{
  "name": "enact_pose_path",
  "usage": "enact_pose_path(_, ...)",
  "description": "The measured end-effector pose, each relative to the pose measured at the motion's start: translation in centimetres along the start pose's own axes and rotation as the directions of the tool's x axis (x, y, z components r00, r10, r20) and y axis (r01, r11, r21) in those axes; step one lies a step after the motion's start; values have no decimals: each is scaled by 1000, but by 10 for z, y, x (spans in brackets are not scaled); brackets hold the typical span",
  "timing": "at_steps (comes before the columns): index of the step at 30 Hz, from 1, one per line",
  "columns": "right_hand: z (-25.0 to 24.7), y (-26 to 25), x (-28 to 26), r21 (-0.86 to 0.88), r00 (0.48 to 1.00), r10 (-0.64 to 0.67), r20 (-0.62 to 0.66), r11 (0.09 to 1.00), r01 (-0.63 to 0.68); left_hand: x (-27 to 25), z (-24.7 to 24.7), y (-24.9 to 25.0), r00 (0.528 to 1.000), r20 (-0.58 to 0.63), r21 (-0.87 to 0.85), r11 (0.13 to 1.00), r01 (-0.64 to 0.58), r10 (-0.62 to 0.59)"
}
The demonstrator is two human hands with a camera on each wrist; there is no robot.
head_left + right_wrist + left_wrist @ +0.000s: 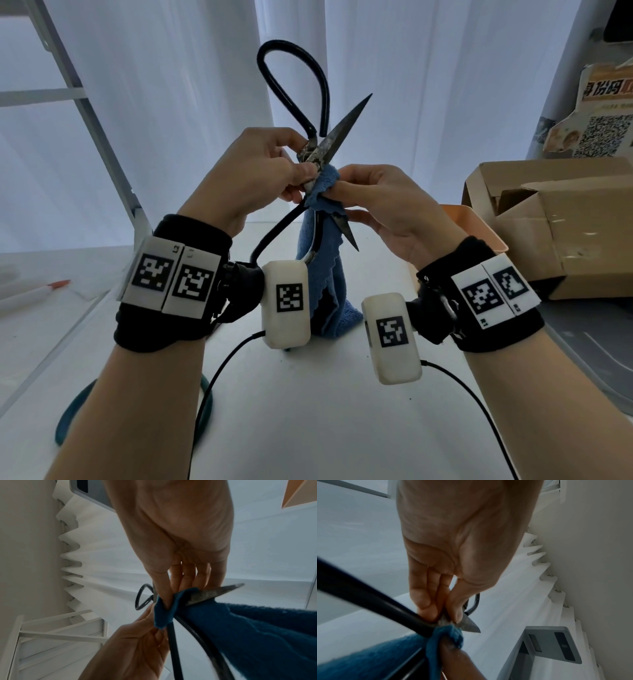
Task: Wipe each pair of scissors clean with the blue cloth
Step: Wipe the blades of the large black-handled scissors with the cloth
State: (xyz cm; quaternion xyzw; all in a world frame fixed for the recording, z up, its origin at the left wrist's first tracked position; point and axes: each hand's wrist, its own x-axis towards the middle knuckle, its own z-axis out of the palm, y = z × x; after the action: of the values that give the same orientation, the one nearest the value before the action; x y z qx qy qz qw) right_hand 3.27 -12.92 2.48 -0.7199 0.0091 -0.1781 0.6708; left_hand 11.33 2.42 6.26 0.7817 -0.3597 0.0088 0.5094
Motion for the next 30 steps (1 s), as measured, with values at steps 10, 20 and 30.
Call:
enact_pose_path(10, 1, -1, -2, 48, 1000, 0, 8, 999, -1, 0, -4, 0, 999, 30, -43, 999, 30, -29)
enact_pose_path(20, -4, -3, -2, -29, 999, 24, 35, 999, -23, 0, -1, 0, 999, 37, -53, 998, 20, -18)
enact_pose_path(30, -9, -5, -3, 49, 994, 27, 110, 998, -33, -2, -5, -1, 991, 135, -138, 990, 11, 8)
